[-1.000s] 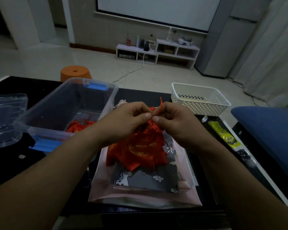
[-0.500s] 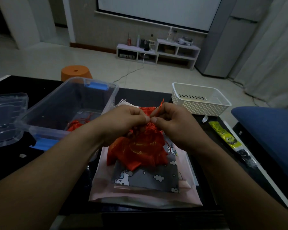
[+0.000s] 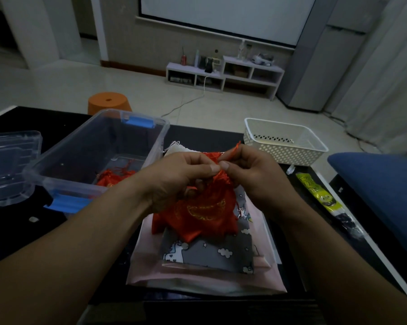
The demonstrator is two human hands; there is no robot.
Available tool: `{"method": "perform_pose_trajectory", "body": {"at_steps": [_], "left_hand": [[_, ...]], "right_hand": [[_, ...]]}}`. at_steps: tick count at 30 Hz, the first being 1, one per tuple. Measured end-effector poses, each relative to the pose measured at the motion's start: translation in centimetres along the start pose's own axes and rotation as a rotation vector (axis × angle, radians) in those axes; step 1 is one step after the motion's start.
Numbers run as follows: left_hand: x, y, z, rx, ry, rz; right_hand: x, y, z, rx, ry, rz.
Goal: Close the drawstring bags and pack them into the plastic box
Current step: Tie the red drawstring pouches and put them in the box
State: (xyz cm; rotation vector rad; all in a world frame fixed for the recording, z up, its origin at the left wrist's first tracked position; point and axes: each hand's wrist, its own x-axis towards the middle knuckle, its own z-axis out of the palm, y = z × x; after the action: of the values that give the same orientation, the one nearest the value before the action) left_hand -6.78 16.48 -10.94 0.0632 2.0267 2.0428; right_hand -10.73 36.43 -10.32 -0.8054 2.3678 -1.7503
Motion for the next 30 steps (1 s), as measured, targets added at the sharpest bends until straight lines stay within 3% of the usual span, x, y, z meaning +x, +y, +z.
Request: {"method": "perform_pose_trajectory", "body": {"at_steps": [4,12,20,25,30], "left_hand": [[0.4,-0.7,0.4,-0.006,0.066,0.012],[0.2,-0.8,0.2,0.056,0.002,-0.012],[0.3,-0.6,-0.1,-0.102,-0.121,-0.046],[0.6,-0.7,1.2,0.055,0.048,-0.041],[0.7,-1.7,2.6,0.185,0.232,0.133]], "right_hand": [[0.0,0.4,0.3,-0.014,0.039,-0.021],[0.3,0.6,0.3,-0.159,0.037,-0.1],[0.1,0.6,-0.5,-0.001,-0.049,0.024],[-0.1,0.7,-0.3,-0.074,-0.04,0.006],[0.0,0.9,0.2,-0.254,0.031,-0.075]]}}
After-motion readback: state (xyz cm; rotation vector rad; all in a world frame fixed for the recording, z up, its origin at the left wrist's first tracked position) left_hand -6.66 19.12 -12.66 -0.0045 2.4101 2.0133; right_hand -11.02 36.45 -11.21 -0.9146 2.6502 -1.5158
